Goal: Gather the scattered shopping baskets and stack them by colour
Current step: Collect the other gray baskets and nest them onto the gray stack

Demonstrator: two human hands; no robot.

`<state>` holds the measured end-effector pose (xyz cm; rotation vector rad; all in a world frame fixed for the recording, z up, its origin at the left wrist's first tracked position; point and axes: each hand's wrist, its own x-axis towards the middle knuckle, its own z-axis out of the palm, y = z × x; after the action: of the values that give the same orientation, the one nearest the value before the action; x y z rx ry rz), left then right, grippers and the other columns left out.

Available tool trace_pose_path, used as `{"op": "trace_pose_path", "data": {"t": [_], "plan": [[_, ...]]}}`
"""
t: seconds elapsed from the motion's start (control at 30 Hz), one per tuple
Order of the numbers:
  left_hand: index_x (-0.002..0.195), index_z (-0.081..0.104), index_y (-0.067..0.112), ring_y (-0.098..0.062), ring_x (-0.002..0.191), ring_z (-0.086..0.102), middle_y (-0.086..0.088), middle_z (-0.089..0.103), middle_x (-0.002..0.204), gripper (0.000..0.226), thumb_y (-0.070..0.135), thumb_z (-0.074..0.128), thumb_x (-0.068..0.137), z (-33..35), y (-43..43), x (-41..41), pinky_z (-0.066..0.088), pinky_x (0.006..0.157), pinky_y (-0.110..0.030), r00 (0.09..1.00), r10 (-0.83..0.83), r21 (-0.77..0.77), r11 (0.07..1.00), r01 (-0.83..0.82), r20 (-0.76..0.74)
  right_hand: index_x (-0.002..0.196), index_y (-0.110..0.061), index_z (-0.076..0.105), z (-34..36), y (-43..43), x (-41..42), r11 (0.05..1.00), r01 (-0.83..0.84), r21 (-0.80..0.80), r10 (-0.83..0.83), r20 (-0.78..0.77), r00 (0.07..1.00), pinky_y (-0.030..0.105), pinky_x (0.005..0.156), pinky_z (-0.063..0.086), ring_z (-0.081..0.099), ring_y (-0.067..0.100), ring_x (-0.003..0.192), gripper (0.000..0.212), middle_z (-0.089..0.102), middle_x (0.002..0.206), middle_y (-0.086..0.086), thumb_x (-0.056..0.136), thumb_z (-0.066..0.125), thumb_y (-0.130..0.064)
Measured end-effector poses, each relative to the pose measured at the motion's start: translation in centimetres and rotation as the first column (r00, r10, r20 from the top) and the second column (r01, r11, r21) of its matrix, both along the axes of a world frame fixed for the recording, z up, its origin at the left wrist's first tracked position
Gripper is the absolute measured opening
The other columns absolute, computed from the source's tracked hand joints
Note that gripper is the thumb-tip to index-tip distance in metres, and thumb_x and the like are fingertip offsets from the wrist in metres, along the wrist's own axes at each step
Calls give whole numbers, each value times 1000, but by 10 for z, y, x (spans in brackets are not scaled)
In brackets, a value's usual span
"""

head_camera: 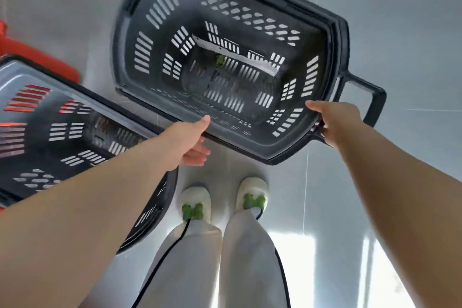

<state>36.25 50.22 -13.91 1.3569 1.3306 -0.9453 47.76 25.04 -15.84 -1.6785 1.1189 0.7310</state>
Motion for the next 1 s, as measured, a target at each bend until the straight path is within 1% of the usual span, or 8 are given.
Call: {"op": "trace_pose_path", "data": {"t": [0.1,0.23,0.33,0.4,0.47,0.57,0.87,1.0], "plan": [[113,50,10,-33,97,67,-19,63,109,46,49,59,88,-15,-21,0,58,83,-42,983,182,-19,983,-182,4,83,-9,60,-12,-19,-3,994,-45,-96,42,-29,999,27,61,55,64,21,82,33,70,95,11,63,85,-18],[115,59,6,-25,98,68,-12,68,109,39,29,70,85,-40,-35,-2,58,85,-36,861,501,-38,866,-499,85,93,-8,56,-27,-32,-22,998,15,-62,-18,-33,999,30,46,56,67,24,68,46,68,88,12,60,87,-14],[118,59,1,-23,99,68,-13,68,114,40,9,72,82,-54,-37,-2,56,88,-37,798,589,-50,807,-588,130,103,-6,59,-32,-40,-33,997,74,-11,-74,-116,990,31,39,52,66,22,59,47,67,80,12,62,83,-10],[113,57,-6,-25,97,66,-19,65,116,30,-3,63,84,-57,-36,4,56,87,-42,799,585,-104,811,-576,135,104,-5,59,-34,-47,-37,994,106,35,-101,-131,986,31,41,53,65,24,63,43,67,86,13,66,78,-6],[99,57,-5,-27,91,67,-19,65,109,18,-11,57,82,-50,-34,17,59,69,-44,777,611,-196,789,-582,150,95,-3,61,-31,-54,-39,984,141,109,-129,-110,985,30,42,52,65,23,59,29,65,85,14,68,73,-1],[99,58,-1,-30,86,69,-17,66,102,29,-18,53,77,-33,-29,32,57,53,-41,723,665,-250,744,-620,186,78,-3,61,-16,-60,-50,954,236,184,-217,-117,969,29,41,53,65,22,53,13,65,71,11,72,68,5],[88,54,2,-27,83,61,-13,58,94,23,-19,48,80,106,-10,8,58,69,-42,740,623,-262,781,-568,254,113,2,61,121,-37,-101,880,368,300,-360,-83,929,52,76,57,69,32,85,43,70,105,19,71,71,6],[95,51,4,-26,97,56,-11,55,101,23,-17,46,85,207,12,-9,53,87,-41,714,626,-290,779,-556,314,113,2,60,218,-10,-110,886,309,347,-331,6,944,51,68,58,69,33,83,42,68,107,19,73,69,6]]}}
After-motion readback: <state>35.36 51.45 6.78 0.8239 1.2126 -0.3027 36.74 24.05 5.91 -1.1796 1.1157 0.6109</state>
